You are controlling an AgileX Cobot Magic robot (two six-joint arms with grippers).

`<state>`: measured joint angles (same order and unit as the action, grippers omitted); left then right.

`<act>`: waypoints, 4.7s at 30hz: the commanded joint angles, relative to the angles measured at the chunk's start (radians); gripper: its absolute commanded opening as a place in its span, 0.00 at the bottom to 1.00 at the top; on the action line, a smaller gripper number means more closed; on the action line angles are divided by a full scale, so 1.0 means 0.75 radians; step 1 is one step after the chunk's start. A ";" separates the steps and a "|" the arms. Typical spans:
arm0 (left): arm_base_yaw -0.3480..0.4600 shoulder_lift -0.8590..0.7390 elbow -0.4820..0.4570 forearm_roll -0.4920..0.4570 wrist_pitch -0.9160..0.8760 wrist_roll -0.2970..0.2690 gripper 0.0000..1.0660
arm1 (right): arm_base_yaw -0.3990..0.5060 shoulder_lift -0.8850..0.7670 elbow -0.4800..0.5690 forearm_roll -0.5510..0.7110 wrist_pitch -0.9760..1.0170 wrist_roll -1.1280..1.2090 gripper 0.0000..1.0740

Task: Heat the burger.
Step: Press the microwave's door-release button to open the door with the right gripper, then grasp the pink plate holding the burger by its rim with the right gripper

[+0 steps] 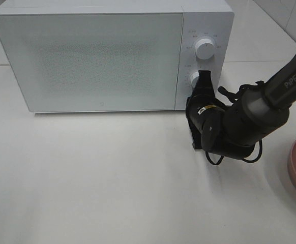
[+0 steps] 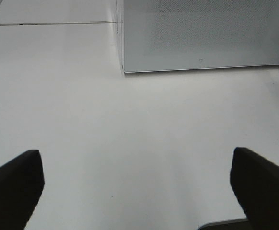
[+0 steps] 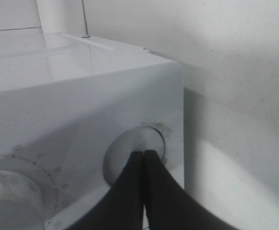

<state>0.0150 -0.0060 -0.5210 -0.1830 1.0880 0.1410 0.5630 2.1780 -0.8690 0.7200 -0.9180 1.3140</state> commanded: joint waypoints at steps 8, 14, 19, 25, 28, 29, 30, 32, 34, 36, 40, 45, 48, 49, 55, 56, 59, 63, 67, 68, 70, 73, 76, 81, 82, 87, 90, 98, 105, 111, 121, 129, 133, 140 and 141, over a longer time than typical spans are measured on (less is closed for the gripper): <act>-0.007 -0.023 0.003 -0.003 -0.019 -0.001 0.92 | -0.005 0.001 -0.023 0.036 -0.107 -0.048 0.00; -0.007 -0.023 0.003 -0.003 -0.019 -0.001 0.92 | -0.005 0.001 -0.053 0.075 -0.175 -0.049 0.00; -0.007 -0.023 0.003 -0.003 -0.019 -0.001 0.92 | -0.005 0.001 -0.081 0.085 -0.179 -0.053 0.00; -0.007 -0.023 0.003 -0.003 -0.019 -0.001 0.92 | -0.021 0.001 -0.155 0.125 -0.188 -0.112 0.00; -0.007 -0.023 0.003 -0.003 -0.019 -0.001 0.92 | -0.023 0.015 -0.217 0.132 -0.188 -0.165 0.00; -0.007 -0.023 0.003 -0.003 -0.019 -0.001 0.92 | -0.023 0.015 -0.217 0.132 -0.188 -0.165 0.00; -0.007 -0.023 0.003 -0.003 -0.019 -0.001 0.92 | -0.023 0.019 -0.232 0.135 -0.188 -0.176 0.00; -0.007 -0.023 0.003 -0.003 -0.019 -0.001 0.92 | -0.031 0.028 -0.255 0.141 -0.203 -0.184 0.00; -0.007 -0.023 0.003 -0.003 -0.019 -0.001 0.92 | -0.033 0.033 -0.273 0.141 -0.208 -0.184 0.00; -0.007 -0.023 0.003 -0.003 -0.019 -0.001 0.92 | -0.033 0.033 -0.276 0.140 -0.209 -0.187 0.00; -0.007 -0.023 0.003 -0.003 -0.019 -0.001 0.92 | -0.033 0.033 -0.279 0.133 -0.200 -0.211 0.00; -0.007 -0.023 0.003 -0.003 -0.019 -0.001 0.92 | -0.027 0.020 -0.276 0.117 -0.129 -0.209 0.00; -0.007 -0.023 0.003 -0.003 -0.019 -0.001 0.92 | -0.017 0.004 -0.252 0.120 -0.107 -0.200 0.00; -0.007 -0.023 0.003 -0.003 -0.019 -0.001 0.92 | -0.017 0.004 -0.252 0.120 -0.107 -0.200 0.00; -0.007 -0.023 0.003 -0.003 -0.019 -0.001 0.92 | -0.017 -0.036 -0.175 0.111 -0.039 -0.200 0.00; -0.007 -0.023 0.003 -0.003 -0.019 -0.001 0.92 | -0.017 -0.049 -0.149 0.100 -0.023 -0.200 0.00; -0.007 -0.023 0.003 -0.003 -0.019 -0.001 0.92 | -0.017 -0.063 -0.123 0.075 -0.015 -0.199 0.00; -0.007 -0.023 0.003 -0.003 -0.019 -0.001 0.92 | -0.017 -0.099 -0.069 0.029 0.028 -0.195 0.00; -0.007 -0.023 0.003 -0.003 -0.019 -0.001 0.92 | -0.017 -0.128 -0.033 0.028 0.043 -0.197 0.00; -0.007 -0.023 0.003 -0.003 -0.019 -0.001 0.92 | -0.017 -0.156 -0.004 0.023 0.071 -0.196 0.00; -0.007 -0.023 0.003 -0.003 -0.019 -0.001 0.92 | -0.017 -0.188 0.027 0.000 0.115 -0.196 0.00; -0.007 -0.023 0.003 -0.003 -0.019 -0.001 0.92 | -0.017 -0.228 0.080 -0.049 0.168 -0.200 0.00; -0.007 -0.023 0.003 -0.003 -0.019 -0.001 0.92 | -0.017 -0.271 0.143 -0.083 0.181 -0.200 0.00; -0.007 -0.023 0.003 -0.003 -0.019 -0.001 0.92 | -0.017 -0.353 0.241 -0.123 0.289 -0.215 0.00; -0.007 -0.023 0.003 -0.003 -0.019 -0.001 0.92 | -0.017 -0.353 0.241 -0.123 0.289 -0.215 0.00; -0.007 -0.023 0.003 -0.003 -0.019 -0.001 0.92 | -0.017 -0.476 0.349 -0.240 0.392 -0.325 0.01; -0.007 -0.023 0.003 -0.003 -0.019 -0.001 0.92 | -0.017 -0.493 0.361 -0.251 0.412 -0.353 0.01; -0.007 -0.023 0.003 -0.003 -0.019 -0.001 0.92 | -0.020 -0.665 0.383 -0.253 0.777 -0.917 0.04; -0.007 -0.023 0.003 -0.003 -0.019 -0.001 0.92 | -0.020 -0.743 0.383 -0.252 0.968 -1.323 0.05; -0.007 -0.023 0.003 -0.003 -0.019 -0.001 0.92 | -0.021 -0.833 0.383 -0.297 1.159 -1.564 0.07; -0.007 -0.023 0.003 -0.003 -0.019 -0.001 0.92 | -0.021 -0.872 0.228 -0.608 1.764 -1.612 0.09; -0.007 -0.023 0.003 -0.003 -0.019 -0.001 0.92 | -0.072 -0.872 0.136 -0.895 2.044 -1.451 0.12; -0.007 -0.023 0.003 -0.003 -0.019 -0.001 0.92 | -0.137 -0.872 0.135 -0.907 2.100 -1.465 0.12; -0.007 -0.023 0.003 -0.003 -0.019 -0.001 0.92 | -0.256 -0.880 0.135 -1.013 2.237 -1.485 0.17; -0.007 -0.023 0.003 -0.003 -0.019 -0.001 0.92 | -0.256 -0.880 0.135 -1.013 2.237 -1.485 0.17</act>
<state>0.0150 -0.0060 -0.5210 -0.1830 1.0880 0.1410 0.3760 1.5250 -0.7640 -0.0240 0.7440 0.2110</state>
